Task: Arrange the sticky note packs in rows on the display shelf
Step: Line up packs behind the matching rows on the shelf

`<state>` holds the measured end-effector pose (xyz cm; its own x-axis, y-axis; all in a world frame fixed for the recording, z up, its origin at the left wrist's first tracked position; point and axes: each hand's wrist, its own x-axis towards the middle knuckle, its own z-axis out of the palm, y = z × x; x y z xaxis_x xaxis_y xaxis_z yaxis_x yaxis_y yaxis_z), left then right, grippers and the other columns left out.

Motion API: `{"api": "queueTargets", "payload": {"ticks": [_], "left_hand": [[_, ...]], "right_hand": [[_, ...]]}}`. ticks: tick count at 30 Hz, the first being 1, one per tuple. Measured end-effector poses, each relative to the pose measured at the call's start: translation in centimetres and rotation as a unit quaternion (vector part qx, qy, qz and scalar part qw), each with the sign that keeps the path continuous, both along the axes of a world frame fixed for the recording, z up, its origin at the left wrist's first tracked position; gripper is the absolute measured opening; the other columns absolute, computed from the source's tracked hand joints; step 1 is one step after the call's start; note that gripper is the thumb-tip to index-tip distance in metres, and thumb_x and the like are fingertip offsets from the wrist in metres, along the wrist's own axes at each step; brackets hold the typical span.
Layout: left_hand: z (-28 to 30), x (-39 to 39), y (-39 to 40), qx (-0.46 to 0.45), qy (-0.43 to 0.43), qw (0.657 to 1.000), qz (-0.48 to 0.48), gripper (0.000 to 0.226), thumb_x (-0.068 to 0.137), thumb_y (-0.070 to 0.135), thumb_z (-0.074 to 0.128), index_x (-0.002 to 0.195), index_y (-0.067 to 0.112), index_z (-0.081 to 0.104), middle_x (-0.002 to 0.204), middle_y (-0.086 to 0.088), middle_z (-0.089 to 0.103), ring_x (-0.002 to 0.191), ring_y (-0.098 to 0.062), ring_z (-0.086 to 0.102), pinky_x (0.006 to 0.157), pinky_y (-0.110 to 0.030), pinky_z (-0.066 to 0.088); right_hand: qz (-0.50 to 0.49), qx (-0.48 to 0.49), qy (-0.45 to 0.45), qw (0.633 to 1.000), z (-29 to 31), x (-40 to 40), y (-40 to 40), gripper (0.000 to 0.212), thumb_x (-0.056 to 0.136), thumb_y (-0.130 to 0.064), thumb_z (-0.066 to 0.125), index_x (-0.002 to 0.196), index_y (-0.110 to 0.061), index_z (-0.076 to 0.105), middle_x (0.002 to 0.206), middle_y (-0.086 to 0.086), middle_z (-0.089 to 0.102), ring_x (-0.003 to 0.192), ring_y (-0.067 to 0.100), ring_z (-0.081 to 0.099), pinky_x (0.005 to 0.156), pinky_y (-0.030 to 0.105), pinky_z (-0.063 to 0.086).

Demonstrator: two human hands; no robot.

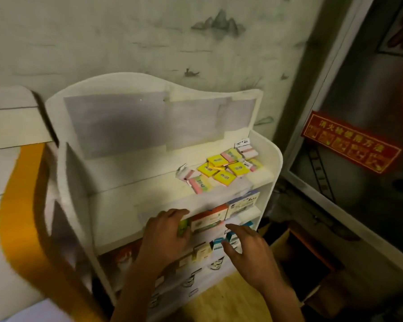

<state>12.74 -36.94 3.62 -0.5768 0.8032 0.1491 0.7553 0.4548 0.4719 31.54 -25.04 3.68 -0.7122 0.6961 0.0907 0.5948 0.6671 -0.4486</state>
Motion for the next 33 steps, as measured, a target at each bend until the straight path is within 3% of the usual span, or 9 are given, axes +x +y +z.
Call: {"api": "queueTargets", "payload": {"ticks": [4, 8, 12, 17, 19, 23, 28, 33], "left_hand": [[-1.8, -2.6, 7.0, -0.007, -0.029, 0.999, 0.025, 0.045, 0.094, 0.043, 0.053, 0.138, 0.037, 0.047, 0.141, 0.009, 0.052, 0.124, -0.016, 0.050, 0.108, -0.037, 0.039], [-2.5, -5.5, 13.7, -0.032, -0.034, 0.998, 0.049, 0.049, 0.093, 0.051, 0.048, 0.140, 0.039, 0.043, 0.143, 0.011, 0.050, 0.125, -0.014, 0.048, 0.102, -0.033, 0.037], [-2.6, -7.4, 19.0, -0.037, -0.035, 0.995, 0.087, 0.056, 0.086, 0.062, 0.046, 0.137, 0.040, 0.047, 0.140, 0.010, 0.054, 0.122, -0.015, 0.053, 0.099, -0.033, 0.040], [-3.0, -7.9, 24.2, -0.043, -0.059, 0.988, 0.137, 0.057, 0.081, 0.067, 0.054, 0.129, 0.035, 0.057, 0.136, 0.014, 0.056, 0.121, -0.010, 0.054, 0.101, -0.035, 0.041], [-3.3, -8.1, 26.4, -0.044, -0.077, 0.983, 0.164, 0.055, 0.081, 0.067, 0.055, 0.123, 0.033, 0.062, 0.127, 0.012, 0.062, 0.116, -0.010, 0.057, 0.100, -0.034, 0.042], [-3.6, -8.6, 30.4, -0.058, -0.075, 0.976, 0.197, 0.046, 0.082, 0.062, 0.057, 0.112, 0.030, 0.070, 0.108, 0.008, 0.069, 0.100, -0.011, 0.063, 0.090, -0.031, 0.049], [-2.9, -9.7, 34.6, -0.084, -0.095, 0.962, 0.243, 0.043, 0.083, 0.057, 0.058, 0.110, 0.026, 0.069, 0.109, 0.005, 0.071, 0.102, -0.016, 0.065, 0.081, -0.028, 0.049], [-4.2, -11.2, 38.7, -0.098, -0.129, 0.940, 0.301, 0.049, 0.086, 0.061, 0.052, 0.107, 0.020, 0.067, 0.111, -0.001, 0.069, 0.104, -0.020, 0.063, 0.087, -0.031, 0.046]], "right_hand": [[0.015, -0.015, -0.046, 0.999, 0.2, -1.7, 7.0, 0.045, 0.094, -0.054, 0.051, 0.136, -0.040, 0.046, 0.136, -0.013, 0.054, 0.121, 0.011, 0.052, 0.096, 0.028, 0.047], [0.006, -0.019, -0.071, 0.997, 0.1, -4.1, 14.4, 0.045, 0.094, -0.055, 0.050, 0.136, -0.041, 0.046, 0.137, -0.015, 0.053, 0.124, 0.009, 0.050, 0.099, 0.025, 0.043], [0.000, -0.041, -0.030, 0.999, -0.6, -6.9, 20.5, 0.040, 0.091, -0.049, 0.057, 0.130, -0.039, 0.052, 0.129, -0.015, 0.058, 0.118, 0.009, 0.054, 0.097, 0.027, 0.047], [-0.034, -0.114, 0.036, 0.992, -0.9, -9.7, 25.4, 0.026, 0.093, -0.040, 0.060, 0.118, -0.038, 0.057, 0.110, -0.015, 0.060, 0.097, 0.007, 0.057, 0.085, 0.023, 0.047], [-0.060, -0.146, 0.052, 0.986, -1.6, -10.2, 27.2, 0.020, 0.092, -0.037, 0.061, 0.112, -0.037, 0.058, 0.105, -0.012, 0.062, 0.094, 0.010, 0.059, 0.085, 0.027, 0.050], [-0.080, -0.173, 0.041, 0.981, -3.2, -10.9, 31.3, 0.012, 0.090, -0.033, 0.063, 0.101, -0.033, 0.059, 0.096, -0.008, 0.065, 0.090, 0.015, 0.063, 0.088, 0.037, 0.052], [-0.107, -0.190, 0.062, 0.974, -4.3, -12.2, 36.3, 0.008, 0.089, -0.030, 0.067, 0.093, -0.027, 0.061, 0.087, -0.007, 0.068, 0.089, 0.020, 0.066, 0.085, 0.035, 0.051], [-0.110, -0.197, 0.026, 0.974, -4.9, -13.3, 40.2, 0.015, 0.088, -0.035, 0.067, 0.099, -0.026, 0.060, 0.093, -0.006, 0.065, 0.091, 0.020, 0.064, 0.077, 0.029, 0.044]]}}
